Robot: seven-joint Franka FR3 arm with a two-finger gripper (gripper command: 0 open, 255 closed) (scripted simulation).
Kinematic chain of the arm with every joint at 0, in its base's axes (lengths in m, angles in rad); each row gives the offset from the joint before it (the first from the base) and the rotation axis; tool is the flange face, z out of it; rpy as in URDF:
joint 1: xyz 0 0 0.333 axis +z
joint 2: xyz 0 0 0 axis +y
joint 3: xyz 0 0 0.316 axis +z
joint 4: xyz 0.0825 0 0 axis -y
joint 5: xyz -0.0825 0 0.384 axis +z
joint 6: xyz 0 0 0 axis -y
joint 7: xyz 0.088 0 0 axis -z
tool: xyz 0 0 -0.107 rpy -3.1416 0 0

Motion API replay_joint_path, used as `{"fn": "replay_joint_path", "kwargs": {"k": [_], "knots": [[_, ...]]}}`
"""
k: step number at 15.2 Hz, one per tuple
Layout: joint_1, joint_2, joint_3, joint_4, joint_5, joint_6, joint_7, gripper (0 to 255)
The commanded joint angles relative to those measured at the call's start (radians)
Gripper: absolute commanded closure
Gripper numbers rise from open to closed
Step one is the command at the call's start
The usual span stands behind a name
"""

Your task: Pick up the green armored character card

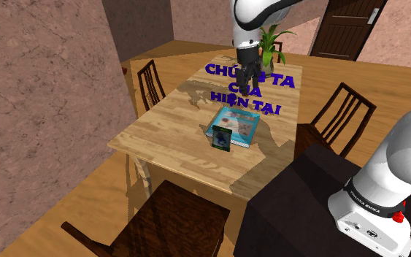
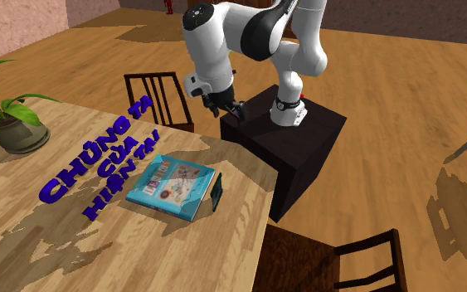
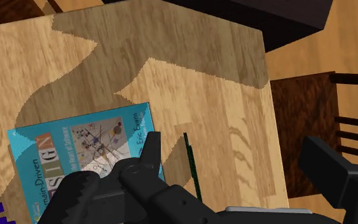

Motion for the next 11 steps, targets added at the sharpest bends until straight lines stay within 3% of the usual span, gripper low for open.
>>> {"fn": "replay_joint_path", "kwargs": {"k": [1,11], "knots": [[0.004,0.091,0.004,0.064,-0.016,0.005,-0.009,0],[0.053,0.534,0.029,0.439,-0.093,-0.038,-0.020,0]]}}
